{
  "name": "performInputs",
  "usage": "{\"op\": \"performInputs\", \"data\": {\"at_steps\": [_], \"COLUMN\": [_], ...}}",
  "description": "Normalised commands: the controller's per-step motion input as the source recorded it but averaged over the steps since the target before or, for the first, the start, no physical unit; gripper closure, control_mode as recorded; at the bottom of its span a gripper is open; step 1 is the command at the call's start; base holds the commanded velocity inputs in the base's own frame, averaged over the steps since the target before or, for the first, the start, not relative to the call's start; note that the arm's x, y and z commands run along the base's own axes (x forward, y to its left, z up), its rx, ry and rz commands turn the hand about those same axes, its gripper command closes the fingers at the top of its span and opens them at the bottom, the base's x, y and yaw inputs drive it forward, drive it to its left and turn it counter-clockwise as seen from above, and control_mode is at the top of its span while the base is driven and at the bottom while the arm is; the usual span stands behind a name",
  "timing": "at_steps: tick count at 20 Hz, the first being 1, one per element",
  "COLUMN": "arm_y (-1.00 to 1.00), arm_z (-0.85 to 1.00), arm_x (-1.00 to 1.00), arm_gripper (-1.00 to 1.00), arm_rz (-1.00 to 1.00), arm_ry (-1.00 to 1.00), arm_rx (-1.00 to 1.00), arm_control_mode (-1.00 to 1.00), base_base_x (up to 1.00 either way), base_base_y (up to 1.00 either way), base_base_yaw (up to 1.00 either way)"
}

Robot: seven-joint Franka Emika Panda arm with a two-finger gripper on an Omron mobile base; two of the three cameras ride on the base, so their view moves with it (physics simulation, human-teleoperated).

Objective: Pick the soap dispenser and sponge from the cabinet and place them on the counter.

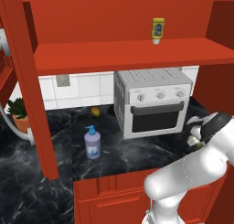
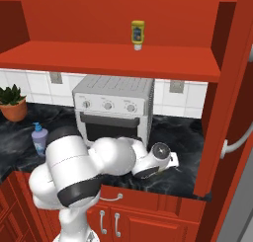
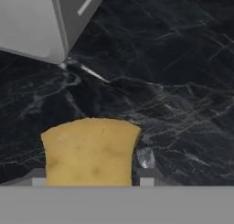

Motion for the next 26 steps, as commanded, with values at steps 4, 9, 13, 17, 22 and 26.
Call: {"op": "performInputs", "data": {"at_steps": [4, 9, 13, 17, 22, 26], "arm_y": [0.0, 0.01, 0.1, 0.09, 0.08, 0.05], "arm_z": [-0.15, -0.05, 0.0, 0.03, 0.1, 0.17], "arm_x": [0.0, 0.04, 0.07, 0.05, 0.0, 0.0], "arm_gripper": [-1.0, -1.0, -1.0, -1.0, -1.0, -1.0], "arm_rz": [0.0, 0.0, 0.0, 0.0, 0.0, 0.0], "arm_ry": [0.0, 0.0, 0.0, 0.0, -0.02, -0.06], "arm_rx": [0.0, 0.0, 0.0, 0.0, -0.01, -0.03], "arm_control_mode": [-1.0, -1.0, -1.0, -1.0, -1.0, -1.0], "base_base_x": [0.0, 0.0, 0.0, 0.0, 0.0, 0.0], "base_base_y": [0.0, 0.0, 0.0, 0.0, 0.0, 0.0], "base_base_yaw": [0.0, 0.0, 0.0, 0.0, 0.0, 0.0]}}
